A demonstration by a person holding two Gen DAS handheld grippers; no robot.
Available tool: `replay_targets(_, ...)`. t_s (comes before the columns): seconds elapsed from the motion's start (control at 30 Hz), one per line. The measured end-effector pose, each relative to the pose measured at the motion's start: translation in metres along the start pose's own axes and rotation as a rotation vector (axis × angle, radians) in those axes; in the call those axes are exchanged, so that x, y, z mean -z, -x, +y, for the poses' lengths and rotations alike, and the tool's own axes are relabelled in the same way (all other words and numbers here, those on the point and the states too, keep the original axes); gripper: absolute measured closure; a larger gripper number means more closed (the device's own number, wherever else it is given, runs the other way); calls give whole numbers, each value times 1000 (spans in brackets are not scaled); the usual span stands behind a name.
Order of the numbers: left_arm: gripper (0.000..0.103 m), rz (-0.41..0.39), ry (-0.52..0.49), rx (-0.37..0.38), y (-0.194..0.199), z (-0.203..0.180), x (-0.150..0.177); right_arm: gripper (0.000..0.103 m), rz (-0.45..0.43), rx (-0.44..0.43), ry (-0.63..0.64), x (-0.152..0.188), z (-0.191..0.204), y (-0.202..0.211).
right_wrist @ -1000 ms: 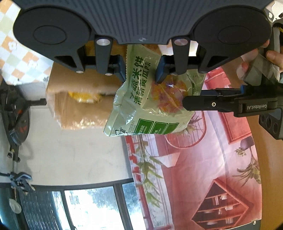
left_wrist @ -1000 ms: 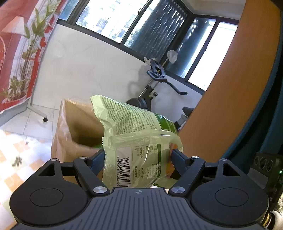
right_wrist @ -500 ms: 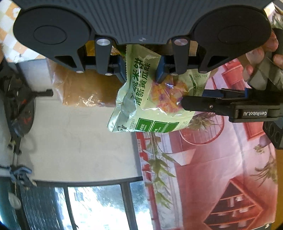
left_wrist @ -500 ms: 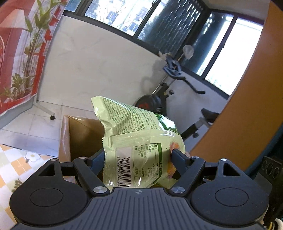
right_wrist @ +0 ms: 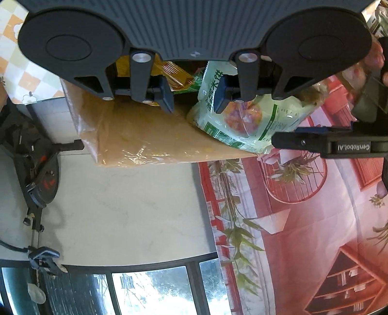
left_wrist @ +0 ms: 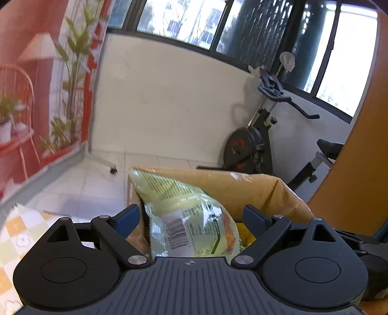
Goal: Organize snacks
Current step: 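Lift the pale green bag over the box and release it inside, then move both tools back down to the remaining snacks beside the box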
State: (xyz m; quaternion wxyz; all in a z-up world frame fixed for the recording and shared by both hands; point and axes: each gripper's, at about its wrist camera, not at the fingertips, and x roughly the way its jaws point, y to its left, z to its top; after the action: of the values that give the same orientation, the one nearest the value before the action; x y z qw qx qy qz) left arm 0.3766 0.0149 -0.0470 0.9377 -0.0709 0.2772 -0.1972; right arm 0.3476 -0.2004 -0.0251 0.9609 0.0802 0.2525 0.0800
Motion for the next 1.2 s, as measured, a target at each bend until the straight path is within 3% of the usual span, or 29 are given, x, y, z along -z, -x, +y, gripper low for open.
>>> replay_targets(0.17, 10, -58, -97, -58, 30, -14, -3, 62, -17, 21, 13, 0, 5, 13)
replay_targets(0.3, 10, -82, -121, -85, 55, -23, 0, 61, -44, 36, 22, 5, 11, 33)
replay_targets(0.63, 9, -107, -128, -139, 117, -26, 19, 40, -89, 57, 28, 26, 28, 89)
replay_targets(0.67, 9, -106, -128, -147, 121, -27, 22, 39, -90, 59, 29, 29, 29, 94)
replay_targets(0.77, 7, -101, -119, -166, 135, -28, 33, 21, -89, 64, 17, 40, 30, 107)
replay_targets(0.9, 5, -75, -111, -196, 143, -32, 54, 12, -69, 79, 6, 56, 30, 119)
replay_targets(1.07, 5, -8, -155, -330, 141, -44, 89, 9, -39, 116, 12, 76, 32, 129)
replay_targets(1.2, 5, 26, -158, -331, 139, -51, 116, 9, -25, 148, 1, 92, 28, 132)
